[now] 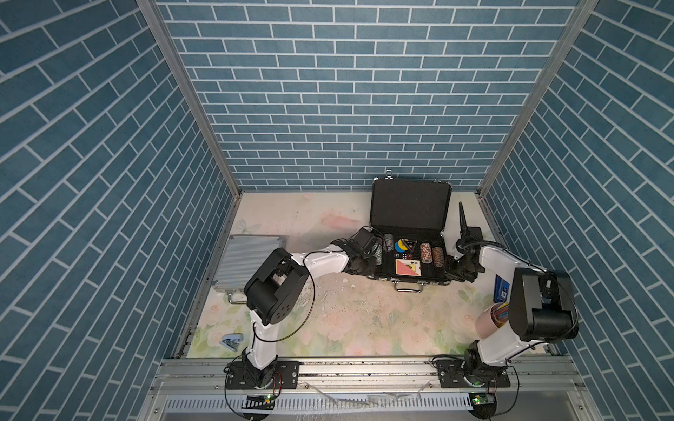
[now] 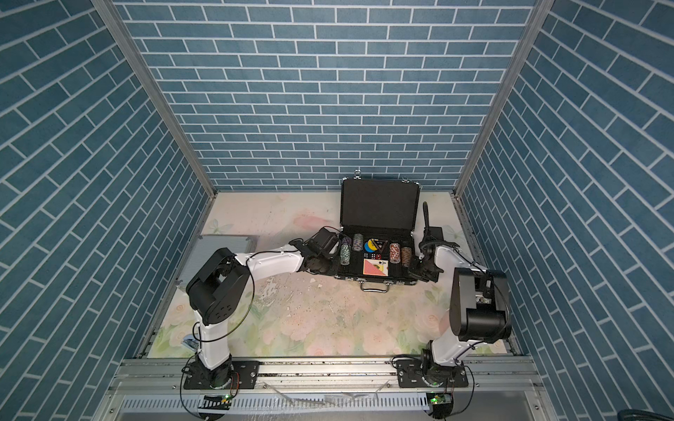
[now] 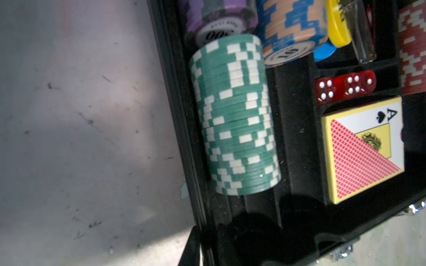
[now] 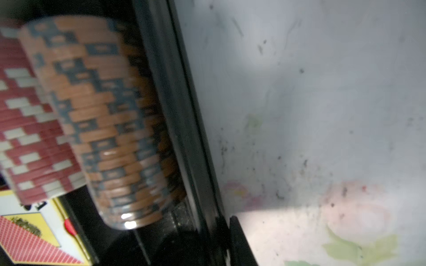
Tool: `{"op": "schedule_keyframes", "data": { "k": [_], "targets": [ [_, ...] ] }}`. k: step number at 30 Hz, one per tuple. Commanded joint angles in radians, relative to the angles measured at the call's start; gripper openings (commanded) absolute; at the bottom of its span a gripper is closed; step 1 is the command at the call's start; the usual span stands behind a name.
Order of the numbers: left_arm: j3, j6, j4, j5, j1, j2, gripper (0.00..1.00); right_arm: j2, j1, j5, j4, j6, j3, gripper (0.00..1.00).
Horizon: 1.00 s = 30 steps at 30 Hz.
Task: Close the poker set cases
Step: Move the poker set case to the center of the board.
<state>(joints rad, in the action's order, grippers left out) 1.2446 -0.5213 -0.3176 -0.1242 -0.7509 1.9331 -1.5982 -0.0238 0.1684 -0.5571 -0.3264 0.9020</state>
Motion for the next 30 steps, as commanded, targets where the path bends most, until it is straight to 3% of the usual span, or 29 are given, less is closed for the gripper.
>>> {"op": "schedule_keyframes", "data": {
  "k": [1,17,30],
  "targets": [
    [-0.118,0.044,-0.229,0.041,0.007,0.007,0.14,0.009,-0.052,0.061,-0.023,-0.078,-0.043,0.08],
    [-0.484,-0.014,-0.234,0.026,0.008,-0.248,0.14,0.129,-0.325,0.030,-0.092,-0.267,-0.158,0.07],
    [-0.725,-0.183,-0.284,-0.043,-0.004,-0.467,0.14,0.222,-0.554,0.000,-0.124,-0.446,-0.252,0.07]
  ]
}}
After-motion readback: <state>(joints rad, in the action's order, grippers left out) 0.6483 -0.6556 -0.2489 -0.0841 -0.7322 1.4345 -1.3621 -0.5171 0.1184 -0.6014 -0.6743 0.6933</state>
